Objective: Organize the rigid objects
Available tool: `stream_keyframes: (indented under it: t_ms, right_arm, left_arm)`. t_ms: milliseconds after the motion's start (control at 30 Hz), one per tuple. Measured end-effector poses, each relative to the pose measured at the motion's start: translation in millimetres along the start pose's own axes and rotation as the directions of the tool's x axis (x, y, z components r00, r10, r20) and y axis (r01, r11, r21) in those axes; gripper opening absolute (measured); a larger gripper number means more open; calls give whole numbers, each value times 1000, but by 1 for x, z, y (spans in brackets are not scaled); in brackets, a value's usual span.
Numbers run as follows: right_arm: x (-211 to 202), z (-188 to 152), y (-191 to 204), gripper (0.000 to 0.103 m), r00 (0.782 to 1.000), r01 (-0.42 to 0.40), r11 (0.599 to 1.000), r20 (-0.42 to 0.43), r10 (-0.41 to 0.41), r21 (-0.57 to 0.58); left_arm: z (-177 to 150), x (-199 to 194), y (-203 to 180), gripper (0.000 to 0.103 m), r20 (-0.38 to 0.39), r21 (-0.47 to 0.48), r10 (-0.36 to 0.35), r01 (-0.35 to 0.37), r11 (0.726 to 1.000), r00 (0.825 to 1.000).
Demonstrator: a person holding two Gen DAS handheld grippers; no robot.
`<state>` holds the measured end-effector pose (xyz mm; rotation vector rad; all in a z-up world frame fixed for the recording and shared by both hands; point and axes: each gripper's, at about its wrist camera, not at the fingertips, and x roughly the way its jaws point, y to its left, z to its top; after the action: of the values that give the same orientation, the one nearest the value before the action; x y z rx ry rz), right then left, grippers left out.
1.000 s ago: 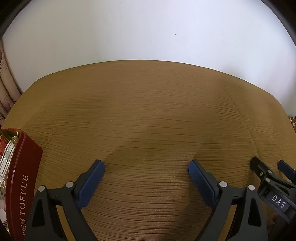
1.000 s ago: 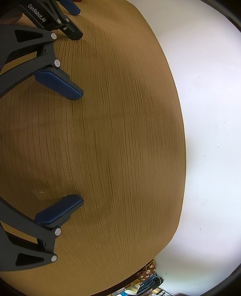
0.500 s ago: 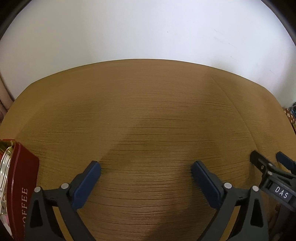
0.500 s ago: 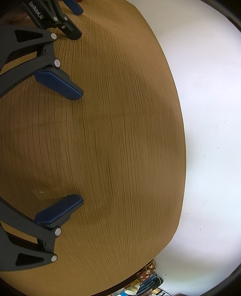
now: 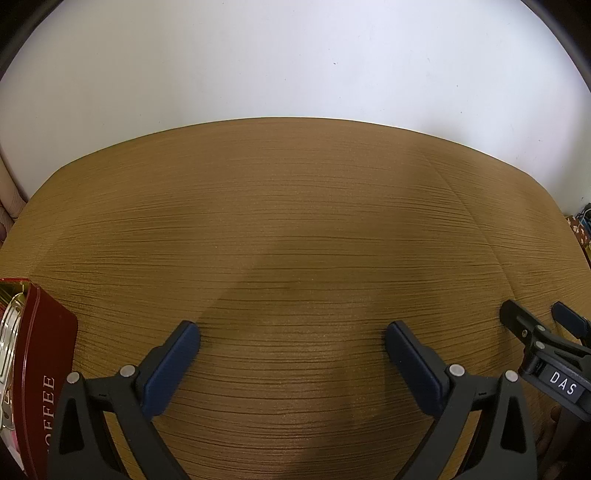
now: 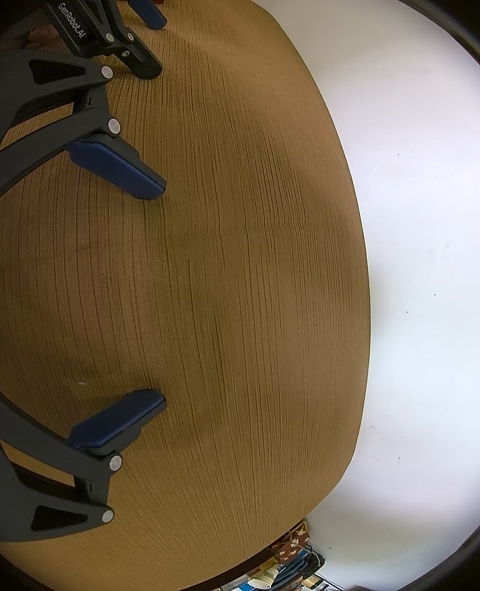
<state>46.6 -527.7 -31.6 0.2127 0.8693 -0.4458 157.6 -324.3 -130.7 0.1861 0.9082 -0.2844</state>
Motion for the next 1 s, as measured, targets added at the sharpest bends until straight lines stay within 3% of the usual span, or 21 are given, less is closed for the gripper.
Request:
stream_keyframes:
  t_ms: [900, 1000]
  right_arm:
    - [1, 2, -2, 103, 1000, 8, 1000, -11, -8, 3]
    - [-7, -2, 5, 103, 1000, 1, 1000, 9, -1, -3]
  left_arm:
    - [-3, 1, -11, 103, 1, 1, 0, 0, 1000, 1000]
    - [-6, -2, -11, 103, 3, -4, -24, 24, 1000, 1000]
